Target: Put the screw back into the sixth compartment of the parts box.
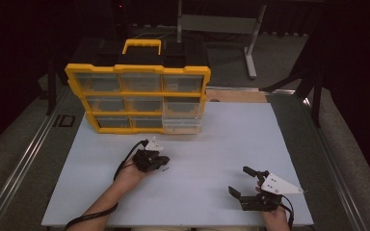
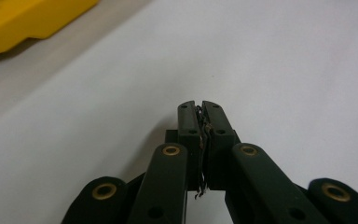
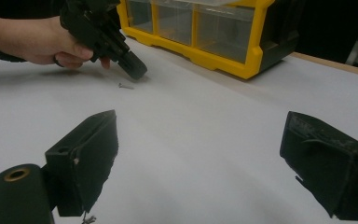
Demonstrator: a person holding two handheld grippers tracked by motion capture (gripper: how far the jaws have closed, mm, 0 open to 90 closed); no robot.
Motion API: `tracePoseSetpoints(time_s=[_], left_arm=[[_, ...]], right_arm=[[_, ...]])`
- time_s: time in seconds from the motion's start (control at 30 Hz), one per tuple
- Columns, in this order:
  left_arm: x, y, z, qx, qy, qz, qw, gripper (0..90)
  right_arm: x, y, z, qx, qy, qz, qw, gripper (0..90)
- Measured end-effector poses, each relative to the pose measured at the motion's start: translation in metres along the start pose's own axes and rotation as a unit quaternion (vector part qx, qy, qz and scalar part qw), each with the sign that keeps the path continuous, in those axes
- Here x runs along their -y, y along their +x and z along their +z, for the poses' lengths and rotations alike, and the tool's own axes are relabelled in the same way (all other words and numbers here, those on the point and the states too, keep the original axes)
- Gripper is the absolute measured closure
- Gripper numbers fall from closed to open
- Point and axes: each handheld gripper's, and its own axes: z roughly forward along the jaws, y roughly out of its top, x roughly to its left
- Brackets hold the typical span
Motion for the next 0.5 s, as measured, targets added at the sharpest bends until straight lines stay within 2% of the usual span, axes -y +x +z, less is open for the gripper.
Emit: tracePoseSetpoints(time_s=[0.27,0.5], left_arm=[[-0.003,0.003,-0.026,-0.003,-0.021,-0.004,0.9998,88.7],[-0.018,0.002,-0.059,-0.008,-0.046,0.008,0.9989,88.7]], right_arm=[[0.0,0.0,0.0,0.001,-0.001,0.0,1.0,11.3],[0.0,0.0,0.0,0.002,0.0,0.0,1.0,11.3]])
